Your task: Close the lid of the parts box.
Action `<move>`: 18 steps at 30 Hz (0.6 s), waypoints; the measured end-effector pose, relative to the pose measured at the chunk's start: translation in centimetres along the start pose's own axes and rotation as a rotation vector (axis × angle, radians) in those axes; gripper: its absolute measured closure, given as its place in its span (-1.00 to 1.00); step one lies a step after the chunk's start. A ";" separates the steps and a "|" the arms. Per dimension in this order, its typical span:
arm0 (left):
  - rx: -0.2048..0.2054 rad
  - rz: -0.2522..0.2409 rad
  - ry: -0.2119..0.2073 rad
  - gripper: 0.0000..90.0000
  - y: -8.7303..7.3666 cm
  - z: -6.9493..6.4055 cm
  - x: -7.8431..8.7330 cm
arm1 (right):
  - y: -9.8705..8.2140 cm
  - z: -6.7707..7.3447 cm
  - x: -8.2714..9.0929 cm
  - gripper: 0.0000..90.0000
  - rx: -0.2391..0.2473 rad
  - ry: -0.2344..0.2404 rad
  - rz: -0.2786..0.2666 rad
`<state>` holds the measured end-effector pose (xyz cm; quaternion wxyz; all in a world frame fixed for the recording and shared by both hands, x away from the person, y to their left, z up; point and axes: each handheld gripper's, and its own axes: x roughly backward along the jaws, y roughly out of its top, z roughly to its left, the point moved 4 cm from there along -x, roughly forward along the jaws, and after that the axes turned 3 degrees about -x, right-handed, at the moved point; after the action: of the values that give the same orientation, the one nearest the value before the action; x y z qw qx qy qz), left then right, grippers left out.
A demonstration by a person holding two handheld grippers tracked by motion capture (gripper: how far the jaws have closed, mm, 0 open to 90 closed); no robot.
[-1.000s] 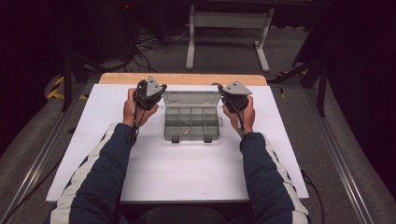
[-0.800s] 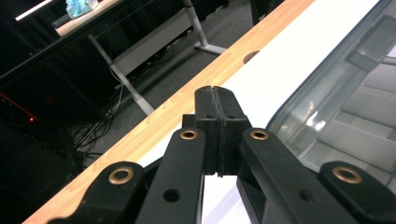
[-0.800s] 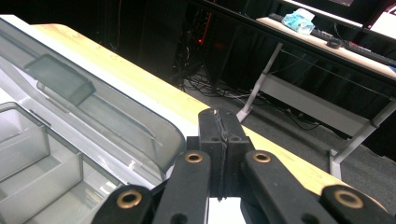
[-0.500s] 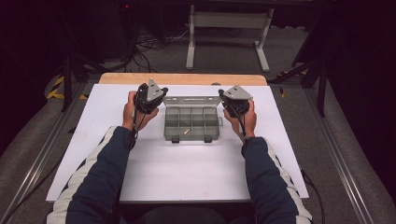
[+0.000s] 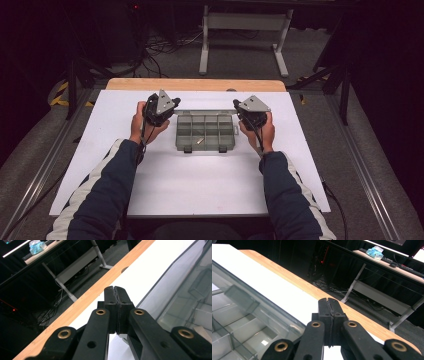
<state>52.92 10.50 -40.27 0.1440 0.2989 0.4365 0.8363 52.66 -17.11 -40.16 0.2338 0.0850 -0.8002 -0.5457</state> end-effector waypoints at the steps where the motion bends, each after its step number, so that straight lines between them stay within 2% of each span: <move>1: -0.001 -0.001 0.000 0.98 0.0 0.0 0.0 | 0.0 0.0 0.1 1.00 0.000 0.003 0.001; 12: -0.014 -0.007 -0.027 0.97 -0.1 -1.0 0.4 | -0.1 1.2 0.7 1.00 0.010 0.041 0.000; 18: -0.014 -0.021 -0.044 0.97 -0.3 -1.6 0.9 | -0.3 2.4 1.2 1.00 0.027 0.074 -0.001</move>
<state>51.21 10.04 -40.89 0.1644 0.3118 0.4304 0.8309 50.43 -15.69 -40.77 0.2617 0.1086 -0.7983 -0.5314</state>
